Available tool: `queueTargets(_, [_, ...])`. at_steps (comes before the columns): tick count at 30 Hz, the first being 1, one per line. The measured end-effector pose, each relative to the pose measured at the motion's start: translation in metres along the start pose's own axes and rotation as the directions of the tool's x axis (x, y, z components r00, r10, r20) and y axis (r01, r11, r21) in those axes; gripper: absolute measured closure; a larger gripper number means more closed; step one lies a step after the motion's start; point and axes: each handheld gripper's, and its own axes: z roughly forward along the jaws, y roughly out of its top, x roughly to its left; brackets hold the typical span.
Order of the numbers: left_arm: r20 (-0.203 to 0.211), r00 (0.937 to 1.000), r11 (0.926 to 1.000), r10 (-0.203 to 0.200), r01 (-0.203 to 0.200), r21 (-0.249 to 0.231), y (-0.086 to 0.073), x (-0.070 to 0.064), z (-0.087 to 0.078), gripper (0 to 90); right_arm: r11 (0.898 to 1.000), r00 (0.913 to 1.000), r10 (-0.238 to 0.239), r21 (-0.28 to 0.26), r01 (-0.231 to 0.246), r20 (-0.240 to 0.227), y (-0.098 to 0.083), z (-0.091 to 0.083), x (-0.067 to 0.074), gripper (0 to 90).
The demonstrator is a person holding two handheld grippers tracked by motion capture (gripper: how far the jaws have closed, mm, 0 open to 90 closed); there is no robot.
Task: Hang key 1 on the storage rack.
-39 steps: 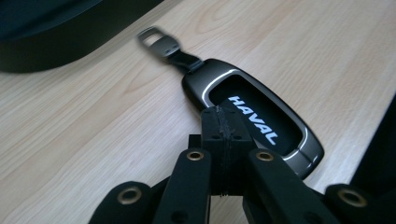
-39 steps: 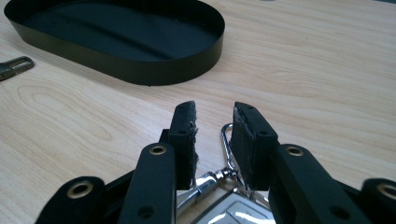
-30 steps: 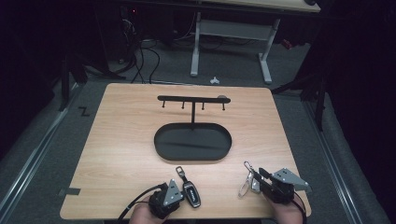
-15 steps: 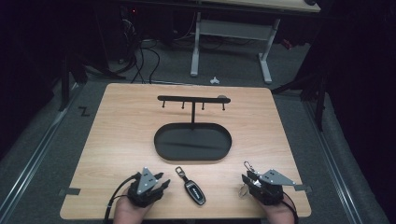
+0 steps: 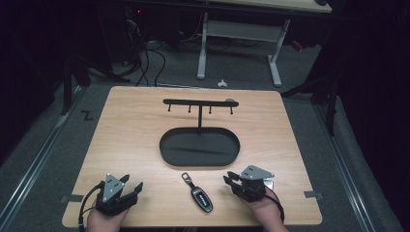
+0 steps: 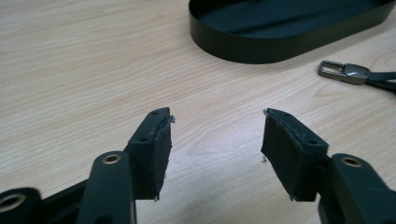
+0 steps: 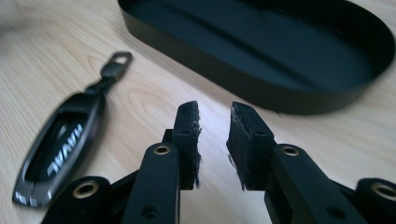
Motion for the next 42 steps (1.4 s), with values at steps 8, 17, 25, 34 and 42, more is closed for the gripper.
queueTargets(8, [-0.010,1.0000,1.0000,0.000,0.000,-0.004,-0.003,0.003,0.004,38.3,0.998,0.9974,-0.055,0.025,0.056,-0.046,0.002,0.020,0.023,77.0])
queueTargets(17, [0.011,0.9987,0.9988,0.049,-0.049,0.005,-0.001,-0.007,0.006,38.2,0.996,0.9838,-0.082,0.031,0.088,-0.159,-0.002,0.013,0.052,89.9])
queueTargets(25, [0.023,0.9987,0.9990,0.044,-0.045,0.009,-0.001,-0.007,0.010,38.0,0.981,0.9592,-0.161,0.067,0.180,-0.233,-0.006,0.017,0.072,89.7])
queueTargets(34, [0.052,0.9966,0.9980,0.064,-0.064,-0.001,0.006,-0.013,0.018,37.6,0.980,0.9739,-0.160,0.096,0.176,-0.161,-0.012,0.013,0.063,89.8])
queueTargets(42, [0.079,0.9928,0.9959,0.090,-0.090,-0.006,0.013,-0.020,0.026,37.5,0.989,0.9945,-0.094,0.114,0.099,-0.046,-0.021,0.005,0.035,89.8])
